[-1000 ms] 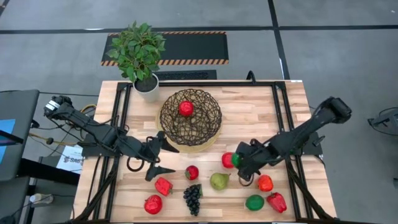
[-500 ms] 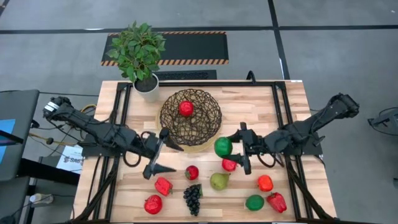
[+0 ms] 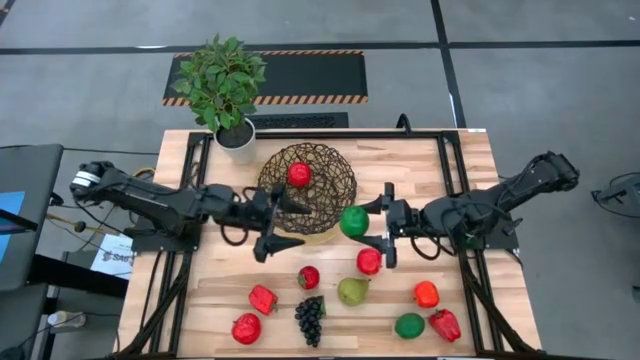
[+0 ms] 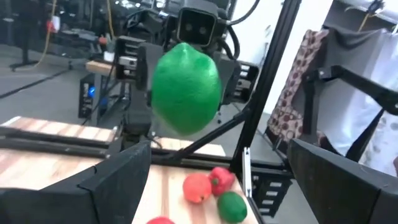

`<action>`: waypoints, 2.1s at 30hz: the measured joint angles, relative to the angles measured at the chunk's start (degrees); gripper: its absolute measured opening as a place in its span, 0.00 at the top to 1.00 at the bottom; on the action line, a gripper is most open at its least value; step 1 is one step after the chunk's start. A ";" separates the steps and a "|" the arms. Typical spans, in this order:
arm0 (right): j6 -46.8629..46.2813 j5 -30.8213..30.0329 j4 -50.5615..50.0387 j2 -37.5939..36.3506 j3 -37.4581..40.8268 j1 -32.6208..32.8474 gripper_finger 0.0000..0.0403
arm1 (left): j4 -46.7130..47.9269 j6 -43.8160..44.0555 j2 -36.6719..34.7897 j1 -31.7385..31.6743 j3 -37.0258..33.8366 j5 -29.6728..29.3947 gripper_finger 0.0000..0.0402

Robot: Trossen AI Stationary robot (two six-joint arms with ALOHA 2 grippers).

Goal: Build produce basket
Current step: Put the top green lime into the basket

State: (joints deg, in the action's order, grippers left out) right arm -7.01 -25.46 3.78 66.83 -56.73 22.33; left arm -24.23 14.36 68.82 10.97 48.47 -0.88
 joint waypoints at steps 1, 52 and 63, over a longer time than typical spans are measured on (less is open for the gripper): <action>0.00 0.01 -0.07 0.04 0.00 -0.03 0.27 | -1.29 0.25 0.93 -0.57 -0.01 0.81 0.10; 1.05 1.69 5.48 5.66 0.09 -2.79 0.27 | -2.47 -5.09 13.67 -3.95 9.35 3.36 0.13; 0.86 3.02 6.02 5.66 0.09 -3.62 0.27 | -2.41 -4.92 13.67 -3.88 9.35 2.02 0.14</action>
State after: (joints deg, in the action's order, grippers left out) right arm -6.15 -22.44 9.80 72.49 -56.64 18.72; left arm -26.63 9.44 82.49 7.09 57.82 1.13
